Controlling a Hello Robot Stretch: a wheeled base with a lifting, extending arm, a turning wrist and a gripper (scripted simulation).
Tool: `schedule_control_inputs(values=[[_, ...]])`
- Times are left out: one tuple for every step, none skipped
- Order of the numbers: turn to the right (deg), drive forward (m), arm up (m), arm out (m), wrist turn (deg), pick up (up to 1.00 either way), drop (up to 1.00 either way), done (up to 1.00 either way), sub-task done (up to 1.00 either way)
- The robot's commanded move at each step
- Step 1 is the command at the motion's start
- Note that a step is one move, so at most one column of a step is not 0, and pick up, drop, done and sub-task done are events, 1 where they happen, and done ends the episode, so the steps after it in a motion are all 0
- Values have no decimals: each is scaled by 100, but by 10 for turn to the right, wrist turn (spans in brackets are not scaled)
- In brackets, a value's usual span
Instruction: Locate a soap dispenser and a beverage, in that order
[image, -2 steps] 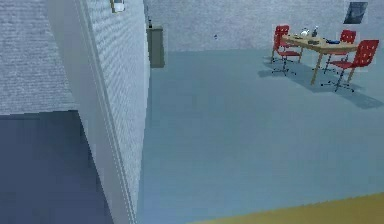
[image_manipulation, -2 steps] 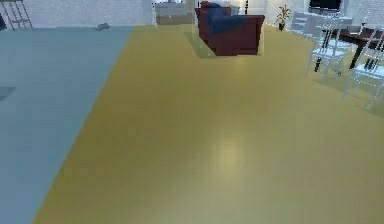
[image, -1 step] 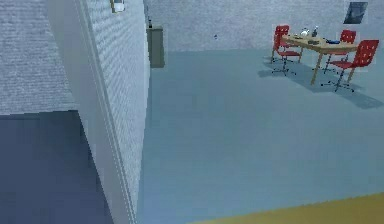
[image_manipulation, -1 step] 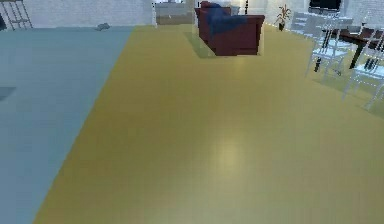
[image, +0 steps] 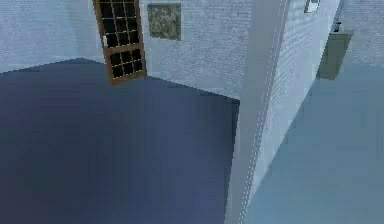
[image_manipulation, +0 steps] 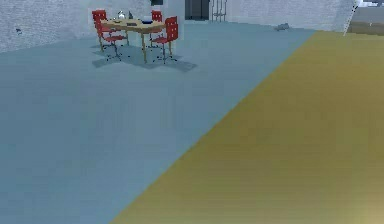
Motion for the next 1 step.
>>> schedule_control_inputs(values=[[-210, 0, 0, 0, 0, 0, 0, 0, 0]])
